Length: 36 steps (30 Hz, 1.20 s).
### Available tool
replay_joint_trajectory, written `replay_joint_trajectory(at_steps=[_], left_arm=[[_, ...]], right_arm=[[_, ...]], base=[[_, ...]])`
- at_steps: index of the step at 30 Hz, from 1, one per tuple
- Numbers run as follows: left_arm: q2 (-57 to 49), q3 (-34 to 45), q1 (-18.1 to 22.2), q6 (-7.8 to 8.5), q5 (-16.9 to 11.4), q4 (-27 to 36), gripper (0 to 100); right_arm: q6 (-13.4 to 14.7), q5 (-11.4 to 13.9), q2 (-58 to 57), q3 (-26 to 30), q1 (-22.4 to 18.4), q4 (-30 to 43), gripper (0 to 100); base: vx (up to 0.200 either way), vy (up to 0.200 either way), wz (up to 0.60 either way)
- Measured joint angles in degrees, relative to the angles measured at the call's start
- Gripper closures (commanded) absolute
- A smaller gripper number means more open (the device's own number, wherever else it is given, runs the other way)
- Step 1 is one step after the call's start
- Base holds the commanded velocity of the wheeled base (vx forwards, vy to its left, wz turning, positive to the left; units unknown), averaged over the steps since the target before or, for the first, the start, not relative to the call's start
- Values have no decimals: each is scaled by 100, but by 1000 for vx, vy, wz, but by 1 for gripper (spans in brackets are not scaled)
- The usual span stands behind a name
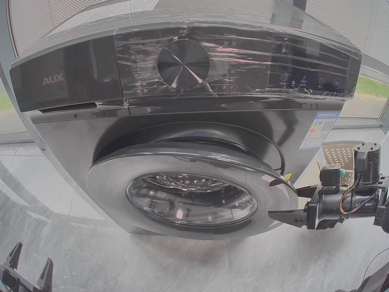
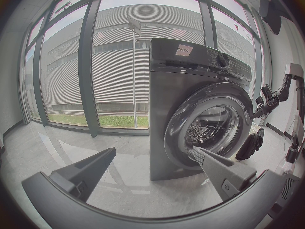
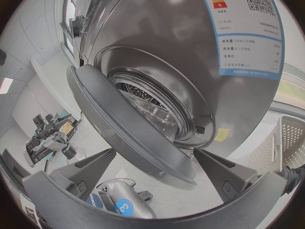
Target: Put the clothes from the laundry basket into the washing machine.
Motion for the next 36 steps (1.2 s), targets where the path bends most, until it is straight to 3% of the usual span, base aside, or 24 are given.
replay_joint_trajectory(at_steps=[13, 19, 32, 36], left_arm=[[0, 0, 0, 2, 0, 0, 0], [0, 0, 0, 2, 0, 2, 0], [0, 0, 0, 5, -1, 0, 0], [0, 0, 0, 5, -9, 0, 0]], right_arm=[[-48, 17, -168, 416, 37, -24, 0], [-52, 0, -20, 312, 39, -388, 0], [-26, -282, 122, 639, 601, -634, 0], [-23, -284, 57, 702, 618, -651, 0]], base=[[-31, 0, 0], [-200, 0, 0], [0, 0, 0], [-200, 0, 0]])
